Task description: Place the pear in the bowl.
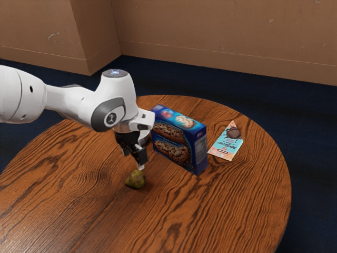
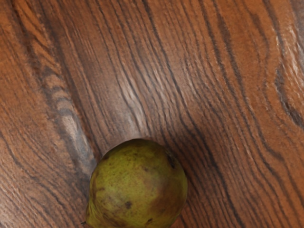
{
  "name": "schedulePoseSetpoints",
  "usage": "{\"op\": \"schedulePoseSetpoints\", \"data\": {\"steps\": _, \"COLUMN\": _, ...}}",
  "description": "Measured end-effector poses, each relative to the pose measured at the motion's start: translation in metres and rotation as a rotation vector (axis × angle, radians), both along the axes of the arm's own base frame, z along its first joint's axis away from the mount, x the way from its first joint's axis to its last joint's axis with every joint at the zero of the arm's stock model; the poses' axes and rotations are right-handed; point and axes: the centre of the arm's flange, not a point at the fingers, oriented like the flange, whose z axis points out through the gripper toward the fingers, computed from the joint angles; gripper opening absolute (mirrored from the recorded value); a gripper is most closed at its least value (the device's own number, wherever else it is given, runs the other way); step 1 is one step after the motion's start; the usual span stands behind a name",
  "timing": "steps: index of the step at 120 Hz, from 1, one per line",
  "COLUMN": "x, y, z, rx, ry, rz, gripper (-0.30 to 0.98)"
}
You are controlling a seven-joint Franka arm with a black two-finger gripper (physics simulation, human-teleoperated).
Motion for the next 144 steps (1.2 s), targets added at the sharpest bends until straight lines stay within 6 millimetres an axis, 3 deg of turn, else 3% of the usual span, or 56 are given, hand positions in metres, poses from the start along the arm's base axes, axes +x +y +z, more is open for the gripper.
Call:
{"op": "schedulePoseSetpoints", "data": {"steps": 44, "x": 0.005, "y": -0.001, "z": -0.054, "rx": 0.011, "ry": 0.042, "rz": -0.081, "gripper": 0.65}}
{"op": "schedulePoseSetpoints", "data": {"steps": 114, "x": 0.009, "y": 0.004, "z": -0.091, "rx": 0.010, "ry": 0.074, "rz": -0.120, "gripper": 0.59}}
{"op": "schedulePoseSetpoints", "data": {"steps": 144, "x": 0.010, "y": 0.004, "z": -0.093, "rx": 0.009, "ry": 0.066, "rz": -0.129, "gripper": 0.44}}
